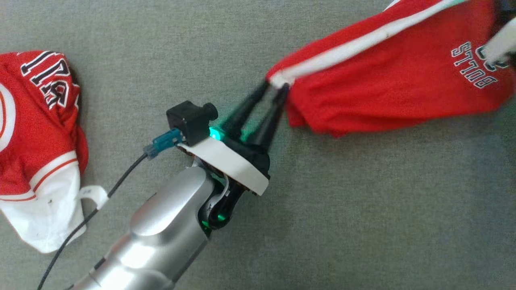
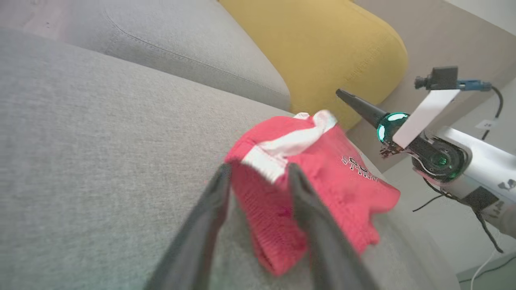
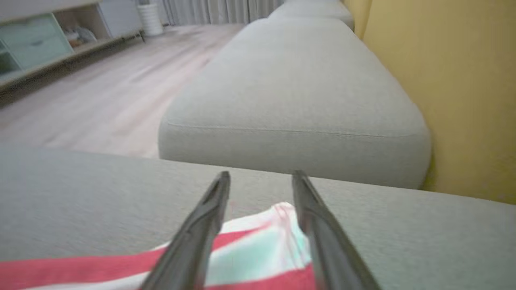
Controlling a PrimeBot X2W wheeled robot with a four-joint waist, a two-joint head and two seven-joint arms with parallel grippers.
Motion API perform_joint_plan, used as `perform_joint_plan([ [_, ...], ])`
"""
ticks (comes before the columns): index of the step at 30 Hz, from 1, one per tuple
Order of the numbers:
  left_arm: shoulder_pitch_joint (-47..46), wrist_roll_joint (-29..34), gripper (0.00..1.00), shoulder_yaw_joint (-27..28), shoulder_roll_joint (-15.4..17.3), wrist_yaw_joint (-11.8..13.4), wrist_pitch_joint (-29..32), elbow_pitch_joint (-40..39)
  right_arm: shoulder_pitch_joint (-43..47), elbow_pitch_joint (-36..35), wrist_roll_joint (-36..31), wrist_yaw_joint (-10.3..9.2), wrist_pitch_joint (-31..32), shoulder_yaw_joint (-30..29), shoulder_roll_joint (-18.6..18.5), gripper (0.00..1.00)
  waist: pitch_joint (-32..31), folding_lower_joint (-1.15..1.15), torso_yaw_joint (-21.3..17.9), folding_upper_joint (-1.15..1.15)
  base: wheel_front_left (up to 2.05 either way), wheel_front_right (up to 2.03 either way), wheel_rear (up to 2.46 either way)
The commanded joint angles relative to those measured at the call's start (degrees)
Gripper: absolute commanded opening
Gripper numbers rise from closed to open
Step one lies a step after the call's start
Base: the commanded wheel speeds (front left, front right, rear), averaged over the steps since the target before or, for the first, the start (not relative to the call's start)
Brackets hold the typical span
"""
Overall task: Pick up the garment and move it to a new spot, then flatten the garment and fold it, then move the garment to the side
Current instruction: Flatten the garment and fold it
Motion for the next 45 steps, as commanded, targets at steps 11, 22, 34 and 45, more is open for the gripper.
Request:
perform_joint_plan([
  [11,6.38,15.48,1.00,11.00,-2.05,11.99,-7.57,-6.68,4.44,3.17,15.88,-0.04,-5.03,7.88,-6.54,1.00,-1.94,0.00,0.63,0.00,0.00,0.00,0.00],
  [22,24.73,38.41,1.00,20.15,-6.06,19.29,-7.61,-25.30,9.99,11.98,25.99,-0.04,1.78,10.79,-10.11,1.00,-2.30,0.00,5.79,0.00,0.00,0.00,0.00],
  [34,26.20,40.54,1.00,21.04,-6.09,20.52,-7.62,-25.58,10.68,12.15,30.76,-0.04,-3.30,11.60,-9.19,0.00,-5.67,0.00,2.20,0.00,0.00,0.00,0.00],
  [45,27.53,41.07,1.00,23.54,-6.10,18.25,-7.62,-24.45,13.90,13.73,30.78,-0.04,-9.64,11.98,-12.25,0.00,-8.51,0.00,-5.62,0.00,0.00,0.00,0.00],
])
